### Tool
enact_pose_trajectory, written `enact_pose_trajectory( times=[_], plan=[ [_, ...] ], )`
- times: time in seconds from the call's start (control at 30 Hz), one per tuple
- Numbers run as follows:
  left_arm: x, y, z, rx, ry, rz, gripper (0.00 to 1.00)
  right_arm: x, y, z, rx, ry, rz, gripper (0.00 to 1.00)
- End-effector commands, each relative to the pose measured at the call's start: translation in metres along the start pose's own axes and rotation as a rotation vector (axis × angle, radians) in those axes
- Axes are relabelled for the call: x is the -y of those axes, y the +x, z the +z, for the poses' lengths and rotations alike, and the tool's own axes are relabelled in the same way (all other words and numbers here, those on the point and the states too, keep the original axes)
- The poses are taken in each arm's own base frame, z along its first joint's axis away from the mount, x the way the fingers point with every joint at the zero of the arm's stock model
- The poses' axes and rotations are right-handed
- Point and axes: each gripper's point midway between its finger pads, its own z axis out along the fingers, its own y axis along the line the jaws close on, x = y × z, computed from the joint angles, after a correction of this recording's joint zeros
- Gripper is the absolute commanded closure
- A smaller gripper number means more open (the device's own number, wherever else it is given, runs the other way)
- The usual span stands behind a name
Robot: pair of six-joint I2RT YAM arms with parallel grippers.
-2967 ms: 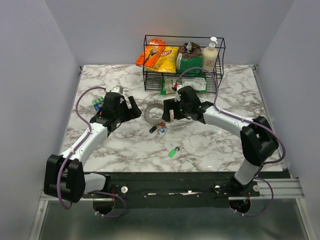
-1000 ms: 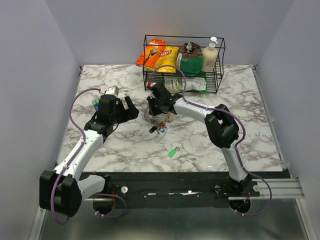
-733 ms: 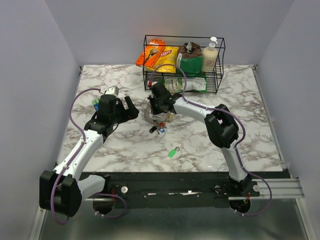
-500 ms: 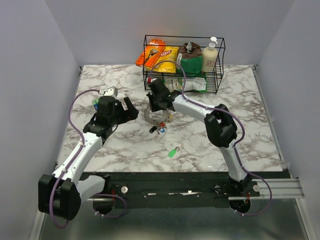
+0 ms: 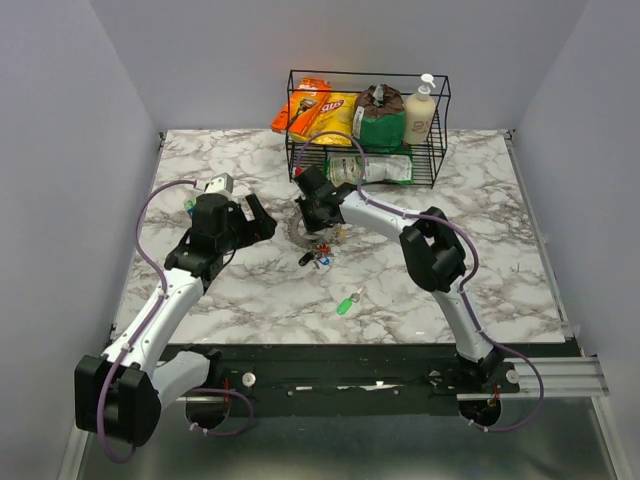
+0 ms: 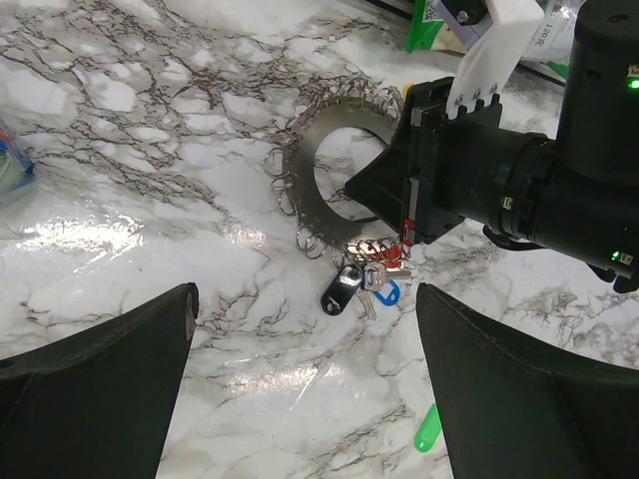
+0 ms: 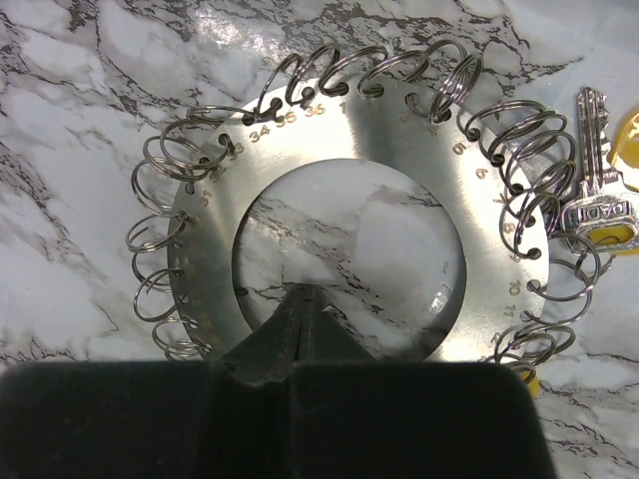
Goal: Put the keys on the keyring
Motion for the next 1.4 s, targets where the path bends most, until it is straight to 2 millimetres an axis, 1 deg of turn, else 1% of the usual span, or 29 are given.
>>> enact_pose_trajectory(
  times=[0.0, 0.1, 0.13, 0.2, 0.23, 0.37, 0.47, 0.5, 0.7, 0.73, 0.77, 0.8, 0.87, 0.93, 0.97, 1.03, 1.07, 1.1, 1.17, 1.2, 1.23, 1.3, 1.37],
  plan=[
    [0.004, -0.003, -0.004, 0.02, 0.026, -0.006, 0.01, -0.006, 0.014, 0.005, -0.061, -0.023, -0.023, 0.99],
    [0.003, -0.001, -0.003, 0.017, 0.021, -0.009, 0.01, -0.008, 0.025, 0.006, -0.092, -0.034, -0.031, 0.99],
    [0.003, -0.001, -0.003, 0.015, 0.021, -0.009, 0.01, -0.013, 0.029, 0.006, -0.107, -0.064, -0.045, 0.99],
    [0.003, -0.001, -0.004, 0.015, 0.021, -0.006, 0.01, -0.018, 0.042, 0.006, -0.138, -0.077, -0.063, 0.99],
    [0.001, -0.001, -0.004, 0.018, 0.011, -0.004, 0.01, -0.019, 0.045, 0.006, -0.145, -0.078, -0.067, 0.99],
    [-0.004, -0.003, -0.006, 0.023, -0.015, 0.009, 0.01, -0.029, 0.059, -0.001, -0.173, -0.104, -0.098, 0.99],
    [-0.003, -0.004, -0.007, 0.028, -0.012, 0.01, 0.01, -0.041, 0.063, -0.009, -0.178, -0.137, -0.122, 0.99],
    [-0.003, -0.004, -0.007, 0.029, -0.013, 0.008, 0.01, -0.048, 0.064, -0.014, -0.175, -0.151, -0.133, 0.99],
    [-0.008, -0.004, -0.008, 0.029, -0.04, 0.017, 0.01, -0.07, 0.085, -0.033, -0.216, -0.223, -0.163, 0.99],
    [-0.008, -0.005, -0.008, 0.032, -0.04, 0.018, 0.01, -0.074, 0.084, -0.039, -0.212, -0.234, -0.164, 0.99],
    [-0.008, -0.006, -0.008, 0.034, -0.041, 0.018, 0.01, -0.072, 0.093, -0.041, -0.232, -0.237, -0.16, 0.99],
    [-0.007, -0.007, -0.009, 0.04, -0.038, 0.017, 0.01, -0.075, 0.094, -0.043, -0.231, -0.242, -0.162, 0.99],
    [-0.006, -0.008, -0.01, 0.044, -0.035, 0.016, 0.01, -0.073, 0.096, -0.052, -0.217, -0.237, -0.15, 0.99],
    [-0.007, -0.007, -0.009, 0.048, -0.036, 0.013, 0.01, -0.071, 0.086, -0.056, -0.154, -0.224, -0.143, 0.99],
    [-0.007, -0.007, -0.009, 0.051, -0.036, 0.011, 0.01, -0.068, 0.072, -0.066, -0.099, -0.195, -0.129, 0.99],
    [-0.006, -0.005, -0.008, 0.041, -0.03, 0.01, 0.01, -0.059, 0.064, -0.071, -0.056, -0.149, -0.115, 0.99],
    [-0.006, -0.004, -0.007, 0.034, -0.028, 0.009, 0.01, -0.054, 0.057, -0.076, -0.02, -0.117, -0.116, 0.99],
    [-0.007, -0.003, -0.006, 0.031, -0.028, 0.009, 0.01, -0.053, 0.047, -0.085, 0.022, -0.113, -0.114, 0.99],
    [-0.008, 0.0, -0.004, 0.021, -0.03, 0.006, 0.01, -0.049, 0.036, -0.097, 0.077, -0.096, -0.111, 0.99],
    [-0.009, 0.002, -0.003, 0.016, -0.032, 0.004, 0.01, -0.05, 0.023, -0.109, 0.127, -0.103, -0.105, 0.99],
    [-0.009, 0.003, -0.002, 0.012, -0.032, 0.002, 0.01, -0.048, 0.025, -0.112, 0.135, -0.094, -0.103, 0.99],
    [-0.009, 0.006, 0.0, -0.002, -0.03, 0.002, 0.01, -0.044, 0.018, -0.12, 0.173, -0.083, -0.096, 0.99],
    [-0.011, 0.009, 0.002, -0.011, -0.034, 0.0, 0.01, -0.039, 0.016, -0.129, 0.191, -0.076, -0.085, 0.99]
  ],
)
